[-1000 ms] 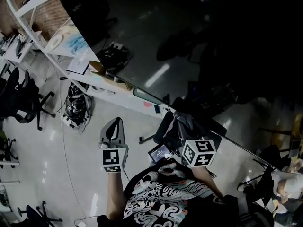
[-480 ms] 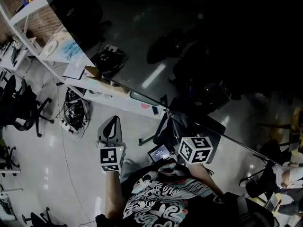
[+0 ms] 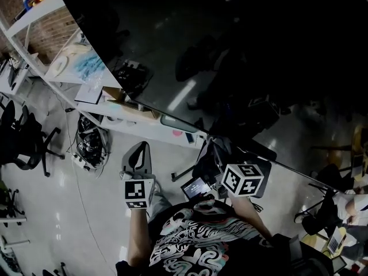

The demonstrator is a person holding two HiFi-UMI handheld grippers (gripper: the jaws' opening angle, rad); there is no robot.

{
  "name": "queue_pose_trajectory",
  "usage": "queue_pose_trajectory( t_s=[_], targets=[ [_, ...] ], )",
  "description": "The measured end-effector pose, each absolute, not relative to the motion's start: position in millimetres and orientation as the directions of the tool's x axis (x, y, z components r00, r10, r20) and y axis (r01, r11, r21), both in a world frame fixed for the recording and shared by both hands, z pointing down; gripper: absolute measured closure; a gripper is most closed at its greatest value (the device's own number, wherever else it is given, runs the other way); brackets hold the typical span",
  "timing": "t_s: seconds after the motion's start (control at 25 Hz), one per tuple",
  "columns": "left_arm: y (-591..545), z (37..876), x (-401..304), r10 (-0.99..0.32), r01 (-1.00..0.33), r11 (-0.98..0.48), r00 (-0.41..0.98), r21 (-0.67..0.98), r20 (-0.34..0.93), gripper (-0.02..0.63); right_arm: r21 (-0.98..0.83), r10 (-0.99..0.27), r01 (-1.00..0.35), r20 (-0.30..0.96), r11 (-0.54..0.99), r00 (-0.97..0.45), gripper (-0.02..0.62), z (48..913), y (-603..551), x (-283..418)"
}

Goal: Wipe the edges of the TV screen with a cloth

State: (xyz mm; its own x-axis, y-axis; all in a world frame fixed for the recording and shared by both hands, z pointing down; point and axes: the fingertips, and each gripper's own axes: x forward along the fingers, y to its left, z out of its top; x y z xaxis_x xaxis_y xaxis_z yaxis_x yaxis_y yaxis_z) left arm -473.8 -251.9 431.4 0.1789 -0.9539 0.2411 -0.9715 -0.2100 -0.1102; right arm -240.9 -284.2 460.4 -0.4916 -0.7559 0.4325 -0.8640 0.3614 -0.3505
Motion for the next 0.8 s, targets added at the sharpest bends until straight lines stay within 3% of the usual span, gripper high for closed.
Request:
queue_pose_trajectory(
  t_s=[0.8],
  targets=[
    [-281.8,443.8,-561.6,-0.940,-0.966,-0.241,0.210,-0.090,0.270,0.589,-0.377,-0.777,-0.879,0.444,0.290,-0.447,0.446,460.4,-312.1,-312.6]
  ],
)
